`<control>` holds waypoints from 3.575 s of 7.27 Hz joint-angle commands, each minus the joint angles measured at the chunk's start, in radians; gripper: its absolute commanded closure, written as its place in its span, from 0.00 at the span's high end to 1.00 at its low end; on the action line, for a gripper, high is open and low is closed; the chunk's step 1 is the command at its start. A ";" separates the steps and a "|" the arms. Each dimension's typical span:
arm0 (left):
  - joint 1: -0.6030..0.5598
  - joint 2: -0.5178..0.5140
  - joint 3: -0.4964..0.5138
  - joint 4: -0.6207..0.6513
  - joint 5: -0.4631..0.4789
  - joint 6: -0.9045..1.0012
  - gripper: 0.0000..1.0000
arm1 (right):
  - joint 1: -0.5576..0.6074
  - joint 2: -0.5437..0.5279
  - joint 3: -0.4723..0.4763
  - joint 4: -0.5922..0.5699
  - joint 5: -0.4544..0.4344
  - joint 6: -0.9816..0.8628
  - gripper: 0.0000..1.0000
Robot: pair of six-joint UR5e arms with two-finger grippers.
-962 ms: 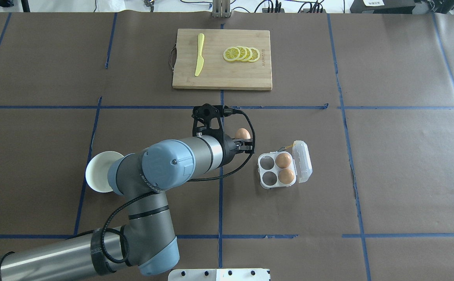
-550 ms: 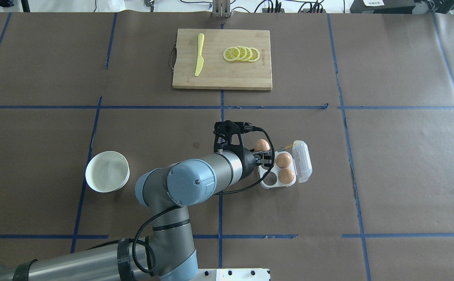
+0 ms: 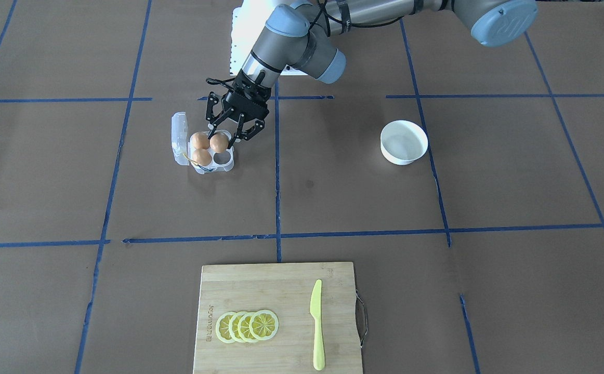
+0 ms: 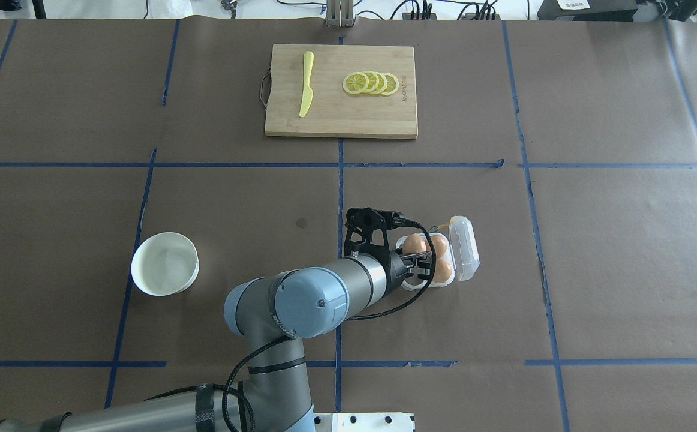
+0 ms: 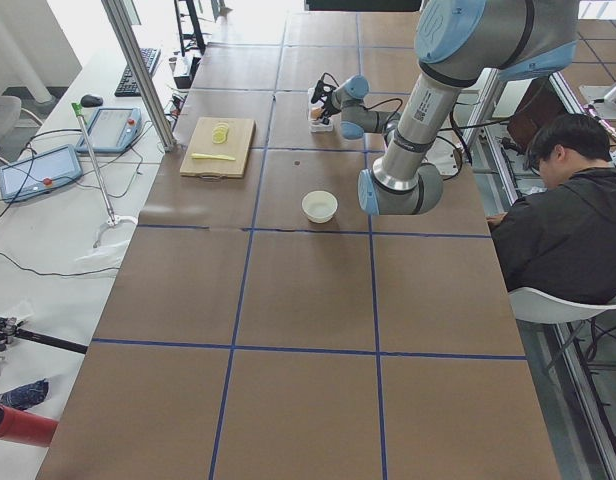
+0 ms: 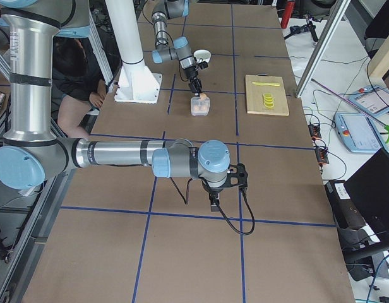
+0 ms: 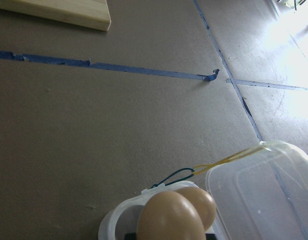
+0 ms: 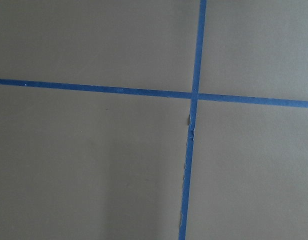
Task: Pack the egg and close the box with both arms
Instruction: 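Lower the egg into an empty carton cup and open the left gripper, then withdraw the left arm to rest while the right arm approaches the carton, then push the open carton lid down over the eggs with the right gripper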
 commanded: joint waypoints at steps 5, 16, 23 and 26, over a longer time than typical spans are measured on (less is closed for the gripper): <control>-0.016 -0.017 -0.026 0.007 -0.013 -0.008 1.00 | 0.000 0.000 0.002 0.001 0.002 0.000 1.00; -0.624 0.513 -0.716 0.639 -0.518 0.510 1.00 | -0.507 -0.012 0.120 0.679 -0.049 1.048 0.28; -0.869 0.655 -0.711 0.639 -0.597 0.890 1.00 | -0.968 0.136 0.153 0.809 -0.334 1.333 0.00; -0.933 0.685 -0.717 0.641 -0.619 0.932 1.00 | -1.038 0.318 0.105 0.736 -0.360 1.333 0.00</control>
